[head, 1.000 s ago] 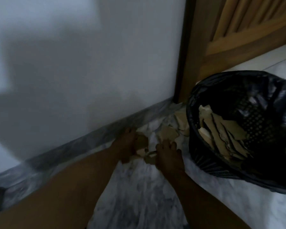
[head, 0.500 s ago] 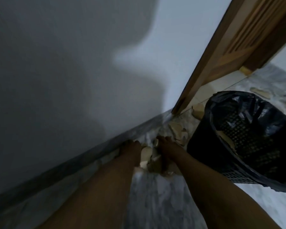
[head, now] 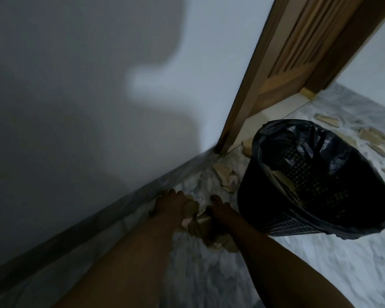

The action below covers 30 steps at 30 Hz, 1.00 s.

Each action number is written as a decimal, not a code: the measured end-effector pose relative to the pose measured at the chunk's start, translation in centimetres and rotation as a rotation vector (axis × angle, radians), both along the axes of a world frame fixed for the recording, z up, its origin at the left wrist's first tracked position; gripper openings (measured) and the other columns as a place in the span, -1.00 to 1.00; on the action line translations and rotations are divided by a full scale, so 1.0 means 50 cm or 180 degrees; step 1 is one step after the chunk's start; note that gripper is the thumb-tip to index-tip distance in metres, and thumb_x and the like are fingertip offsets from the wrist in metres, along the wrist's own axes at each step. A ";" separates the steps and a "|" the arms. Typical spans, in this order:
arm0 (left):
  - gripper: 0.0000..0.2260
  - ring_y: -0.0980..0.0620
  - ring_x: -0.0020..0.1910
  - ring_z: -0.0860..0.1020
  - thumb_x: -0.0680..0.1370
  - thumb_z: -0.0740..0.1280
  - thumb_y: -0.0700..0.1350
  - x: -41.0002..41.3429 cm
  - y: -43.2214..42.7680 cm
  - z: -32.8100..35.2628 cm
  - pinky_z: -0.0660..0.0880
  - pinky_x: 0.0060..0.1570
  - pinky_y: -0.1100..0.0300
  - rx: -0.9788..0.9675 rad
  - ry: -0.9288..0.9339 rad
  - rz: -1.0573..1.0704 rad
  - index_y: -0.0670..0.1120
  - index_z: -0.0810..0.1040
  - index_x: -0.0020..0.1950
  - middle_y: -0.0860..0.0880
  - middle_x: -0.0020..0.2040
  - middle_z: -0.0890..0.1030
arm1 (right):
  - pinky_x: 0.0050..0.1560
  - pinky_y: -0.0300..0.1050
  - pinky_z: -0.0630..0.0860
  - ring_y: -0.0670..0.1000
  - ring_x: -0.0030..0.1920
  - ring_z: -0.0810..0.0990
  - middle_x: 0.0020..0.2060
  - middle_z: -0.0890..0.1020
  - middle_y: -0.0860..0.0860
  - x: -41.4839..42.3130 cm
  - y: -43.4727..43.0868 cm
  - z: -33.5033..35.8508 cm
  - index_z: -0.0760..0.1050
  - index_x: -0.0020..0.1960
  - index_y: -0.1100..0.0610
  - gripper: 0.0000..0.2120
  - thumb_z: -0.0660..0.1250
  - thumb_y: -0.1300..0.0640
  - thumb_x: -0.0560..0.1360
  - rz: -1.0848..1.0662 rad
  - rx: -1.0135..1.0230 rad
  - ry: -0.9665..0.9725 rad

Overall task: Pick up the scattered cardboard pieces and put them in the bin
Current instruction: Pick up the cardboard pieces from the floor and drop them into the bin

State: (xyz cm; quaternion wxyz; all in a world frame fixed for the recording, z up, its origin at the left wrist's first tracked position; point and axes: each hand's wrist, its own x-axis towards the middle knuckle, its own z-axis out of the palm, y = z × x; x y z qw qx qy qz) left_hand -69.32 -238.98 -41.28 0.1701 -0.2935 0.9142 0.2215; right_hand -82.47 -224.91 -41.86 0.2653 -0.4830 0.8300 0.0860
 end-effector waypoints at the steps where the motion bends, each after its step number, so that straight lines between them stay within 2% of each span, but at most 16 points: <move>1: -0.49 -0.21 0.32 0.39 0.46 0.44 -0.01 0.004 0.005 0.002 0.42 0.28 -0.07 -0.0050 0.0022 0.0006 -0.11 0.38 0.34 -0.19 0.34 0.38 | 0.40 0.01 0.26 0.27 0.47 0.21 0.53 0.12 0.19 0.000 0.006 -0.007 -0.01 0.60 -0.07 -0.28 0.18 -0.29 0.57 -0.0143 -0.0055 -0.0085; 3: -0.47 -0.19 0.26 0.44 0.41 0.47 0.00 0.012 0.010 0.007 0.47 0.22 -0.07 -0.0091 -0.0023 0.0073 -0.11 0.37 0.29 -0.18 0.29 0.44 | 0.39 -0.01 0.28 0.23 0.44 0.25 0.50 0.18 0.17 0.005 0.014 -0.013 0.10 0.58 0.00 -0.22 0.20 -0.32 0.48 -0.0160 -0.0088 -0.0146; 5: -0.47 -0.18 0.21 0.48 0.41 0.46 0.02 0.023 0.018 0.017 0.49 0.18 -0.06 -0.0040 -0.0077 0.0232 -0.11 0.35 0.28 -0.17 0.25 0.49 | 0.42 -0.02 0.25 0.22 0.45 0.24 0.51 0.18 0.17 0.013 0.030 -0.030 0.12 0.58 0.04 -0.18 0.14 -0.36 0.44 -0.0097 0.0043 -0.0177; 6: -0.46 -0.18 0.21 0.49 0.42 0.44 0.04 0.028 0.026 0.027 0.49 0.18 -0.06 -0.0010 -0.0075 0.0326 -0.12 0.35 0.29 -0.17 0.25 0.50 | 0.41 -0.01 0.26 0.23 0.45 0.25 0.49 0.19 0.19 0.016 0.033 -0.029 0.13 0.57 0.07 -0.24 0.14 -0.31 0.51 0.0013 0.0085 -0.0077; 8: -0.43 -0.18 0.26 0.46 0.45 0.41 0.07 0.044 0.052 0.044 0.47 0.22 -0.03 0.0030 -0.0081 0.0516 -0.13 0.32 0.35 -0.18 0.29 0.49 | 0.37 0.06 0.31 0.24 0.41 0.30 0.45 0.27 0.22 0.035 0.045 -0.019 0.23 0.53 0.14 -0.43 0.22 -0.08 0.60 -0.0143 -0.0044 -0.0157; 10: -0.41 -0.18 0.33 0.42 0.49 0.41 0.04 0.060 0.084 0.050 0.42 0.29 0.01 0.0071 -0.0145 0.0731 -0.14 0.28 0.43 -0.17 0.35 0.45 | 0.35 0.14 0.34 0.25 0.39 0.34 0.42 0.34 0.17 0.053 0.055 -0.006 0.32 0.47 0.07 -0.57 0.21 0.05 0.62 -0.0094 -0.0233 -0.0024; 13: -0.47 -0.17 0.33 0.42 0.55 0.32 0.04 0.070 0.134 0.058 0.39 0.33 0.01 -0.0007 -0.0145 0.0939 -0.15 0.27 0.44 -0.17 0.37 0.43 | 0.48 0.14 0.19 0.26 0.48 0.22 0.50 0.22 0.04 0.075 0.073 -0.005 0.19 0.53 -0.16 -0.50 0.14 -0.15 0.62 0.0400 -0.0445 -0.0008; 15: -0.40 -0.17 0.40 0.35 0.61 0.16 0.09 0.069 0.162 0.081 0.30 0.39 0.03 0.0058 -0.0303 0.0916 -0.25 0.15 0.51 -0.20 0.44 0.36 | 0.49 0.19 0.18 0.29 0.45 0.24 0.47 0.23 0.10 0.094 0.079 -0.011 0.19 0.54 -0.09 -0.40 0.28 -0.12 0.56 0.0170 -0.0376 -0.0338; 17: -0.31 -0.17 0.44 0.32 0.58 0.11 0.15 0.066 0.162 0.090 0.25 0.43 0.04 0.0186 -0.0527 0.0915 -0.26 0.07 0.56 -0.22 0.46 0.32 | 0.40 0.20 0.32 0.28 0.35 0.36 0.35 0.34 0.16 0.105 0.092 -0.005 0.31 0.47 0.06 -0.39 0.42 0.00 0.48 -0.0079 -0.0440 -0.0380; 19: -0.36 -0.15 0.40 0.38 0.57 0.27 0.06 0.055 0.137 0.088 0.31 0.39 0.05 -0.0127 -0.0718 0.0666 -0.22 0.15 0.53 -0.19 0.43 0.37 | 0.35 0.15 0.39 0.24 0.34 0.37 0.32 0.41 0.18 0.107 0.086 0.007 0.39 0.40 0.15 -0.48 0.42 0.07 0.49 -0.0136 -0.0437 -0.0412; 21: -0.60 -0.12 0.32 0.46 0.64 0.20 -0.05 0.024 0.086 0.104 0.38 0.32 0.10 -0.0458 -0.0931 0.0369 -0.20 0.34 0.42 -0.19 0.37 0.44 | 0.38 0.13 0.37 0.22 0.38 0.36 0.38 0.40 0.19 0.106 0.064 0.048 0.34 0.45 0.15 -0.48 0.35 0.04 0.55 -0.0184 -0.0474 -0.0444; 24: -0.75 -0.13 0.24 0.55 0.64 0.23 -0.15 -0.042 0.031 0.256 0.47 0.21 0.09 -0.0320 -0.1349 0.0182 -0.24 0.51 0.26 -0.14 0.11 0.59 | 0.30 0.17 0.44 0.27 0.33 0.46 0.35 0.46 0.21 0.106 0.003 0.180 0.25 0.49 0.17 -0.41 0.36 0.11 0.52 -0.0089 -0.0986 -0.0341; 26: -0.77 -0.19 0.17 0.60 0.62 0.27 -0.15 -0.084 0.001 0.395 0.56 0.16 -0.01 -0.0210 -0.1547 0.0183 -0.25 0.56 0.20 -0.13 0.00 0.62 | 0.19 0.21 0.50 0.30 0.26 0.51 0.29 0.48 0.25 0.099 -0.033 0.303 0.09 0.55 0.26 -0.24 0.39 0.18 0.47 -0.0029 -0.1335 -0.0243; 28: -0.70 -0.26 0.01 0.63 0.65 0.17 -0.11 -0.114 -0.006 0.532 0.61 -0.03 -0.11 -0.0100 -0.1799 0.0346 -0.31 0.55 0.19 -0.26 0.04 0.65 | 0.05 0.15 0.52 0.28 0.18 0.57 0.19 0.54 0.24 0.081 -0.055 0.417 0.15 0.50 0.31 -0.31 0.38 0.21 0.47 0.0042 -0.1764 0.0037; 30: -0.62 -0.22 -0.15 0.66 0.67 0.10 -0.06 -0.145 0.006 0.654 0.62 -0.24 -0.03 0.0013 -0.1800 0.0504 -0.30 0.57 0.20 -0.28 -0.07 0.68 | 0.02 0.07 0.51 0.22 0.15 0.61 0.15 0.57 0.21 0.045 -0.040 0.529 0.24 0.43 0.33 -0.43 0.36 0.22 0.50 0.0172 -0.1967 0.0406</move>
